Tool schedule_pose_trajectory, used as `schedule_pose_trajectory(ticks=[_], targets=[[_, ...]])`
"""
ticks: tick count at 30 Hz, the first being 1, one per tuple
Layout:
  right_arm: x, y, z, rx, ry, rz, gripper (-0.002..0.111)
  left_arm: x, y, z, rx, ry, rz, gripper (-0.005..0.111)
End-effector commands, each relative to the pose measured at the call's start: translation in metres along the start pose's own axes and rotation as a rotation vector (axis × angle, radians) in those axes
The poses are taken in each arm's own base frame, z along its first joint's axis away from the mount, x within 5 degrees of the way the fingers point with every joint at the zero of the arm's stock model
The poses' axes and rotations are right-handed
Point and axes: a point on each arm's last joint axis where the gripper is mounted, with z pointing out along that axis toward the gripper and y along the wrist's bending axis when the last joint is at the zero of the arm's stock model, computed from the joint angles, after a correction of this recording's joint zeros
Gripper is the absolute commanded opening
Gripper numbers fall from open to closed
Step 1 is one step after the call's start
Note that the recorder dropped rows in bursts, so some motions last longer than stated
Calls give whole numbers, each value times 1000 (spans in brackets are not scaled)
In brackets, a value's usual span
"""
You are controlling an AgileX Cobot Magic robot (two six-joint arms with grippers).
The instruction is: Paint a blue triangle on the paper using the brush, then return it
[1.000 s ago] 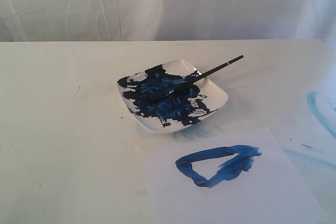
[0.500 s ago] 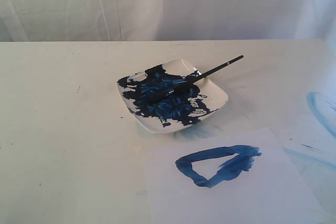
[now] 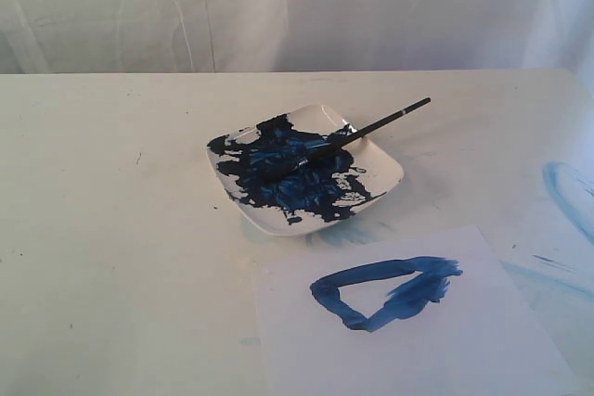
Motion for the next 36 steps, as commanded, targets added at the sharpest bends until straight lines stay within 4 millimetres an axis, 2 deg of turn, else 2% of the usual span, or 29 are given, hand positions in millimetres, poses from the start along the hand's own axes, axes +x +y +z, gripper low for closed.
schedule_pose_trajectory(ticks=[1,9,36], targets=[[0,1,0,-25,-9,-2,0,2,0,0,1,7,-18,0],[0,7,-1,-134,-4,-32,0,2,0,0,1,7,-18,0],[0,8,-1,-138,-4,-31,0,2,0,0,1,7,-18,0]])
